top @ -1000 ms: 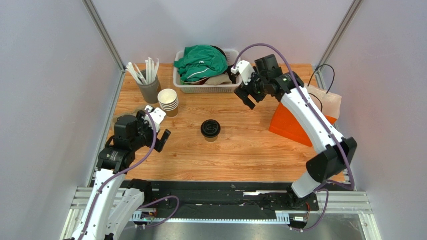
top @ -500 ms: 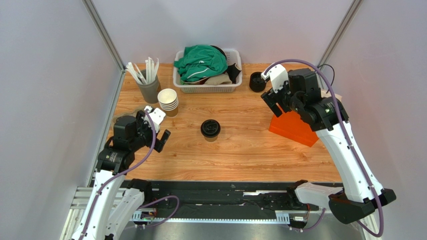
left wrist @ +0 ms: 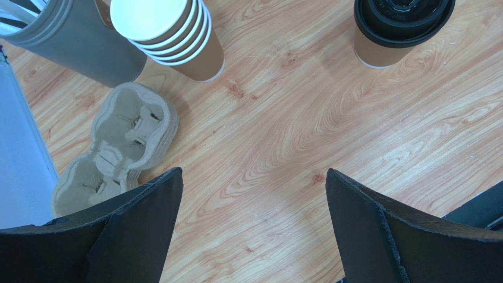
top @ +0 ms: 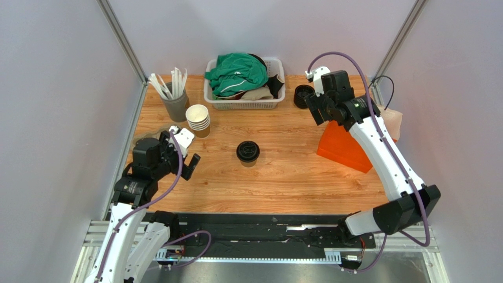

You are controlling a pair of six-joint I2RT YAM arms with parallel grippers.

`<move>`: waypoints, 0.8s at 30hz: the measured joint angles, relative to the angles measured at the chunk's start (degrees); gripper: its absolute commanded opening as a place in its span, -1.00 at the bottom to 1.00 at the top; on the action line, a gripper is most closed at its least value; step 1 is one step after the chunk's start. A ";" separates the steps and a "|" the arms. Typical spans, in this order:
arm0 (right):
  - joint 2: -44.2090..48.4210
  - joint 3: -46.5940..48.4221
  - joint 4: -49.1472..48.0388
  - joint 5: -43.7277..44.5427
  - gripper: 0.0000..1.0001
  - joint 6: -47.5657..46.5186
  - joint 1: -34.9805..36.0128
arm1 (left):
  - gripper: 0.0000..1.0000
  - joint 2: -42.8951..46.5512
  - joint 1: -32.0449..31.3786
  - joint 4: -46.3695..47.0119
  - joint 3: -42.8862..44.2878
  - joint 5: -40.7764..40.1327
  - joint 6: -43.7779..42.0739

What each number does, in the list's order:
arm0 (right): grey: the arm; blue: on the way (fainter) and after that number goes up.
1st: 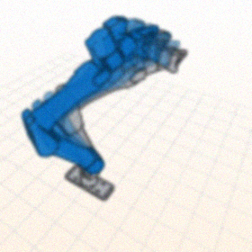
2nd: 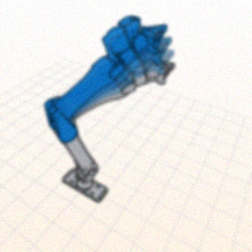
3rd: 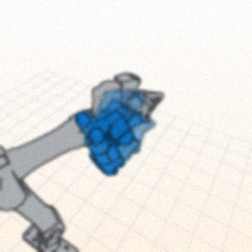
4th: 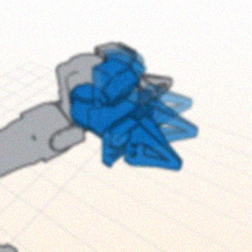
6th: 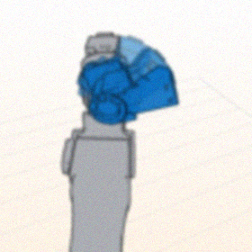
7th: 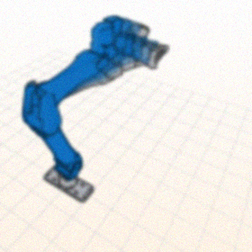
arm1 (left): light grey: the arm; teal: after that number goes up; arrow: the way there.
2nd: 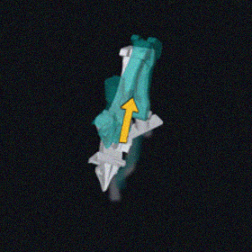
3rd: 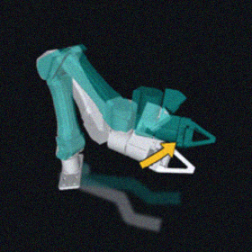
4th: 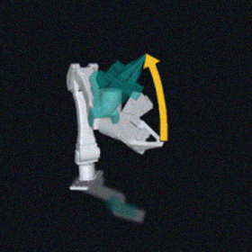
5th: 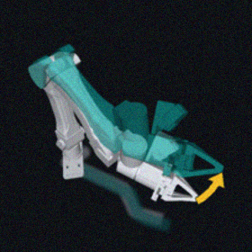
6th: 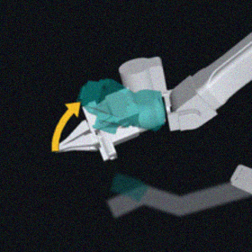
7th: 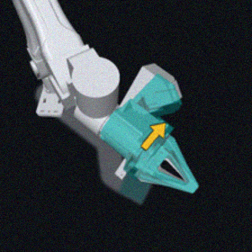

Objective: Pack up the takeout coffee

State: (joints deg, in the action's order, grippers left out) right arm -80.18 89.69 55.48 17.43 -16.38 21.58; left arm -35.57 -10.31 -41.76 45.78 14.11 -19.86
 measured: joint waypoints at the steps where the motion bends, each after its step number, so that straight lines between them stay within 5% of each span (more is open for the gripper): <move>1: -0.96 0.39 -0.04 0.20 0.44 0.61 -0.11 | 0.98 0.11 0.02 0.00 0.00 0.00 0.00; 24: 2.10 -3.48 -4.39 6.40 0.45 3.13 -0.37 | 0.98 0.26 0.02 0.00 -0.13 0.17 0.00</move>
State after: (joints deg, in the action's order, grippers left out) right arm -78.08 86.21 51.09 23.83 -13.26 21.21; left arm -35.31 -10.28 -41.76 45.65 14.28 -19.86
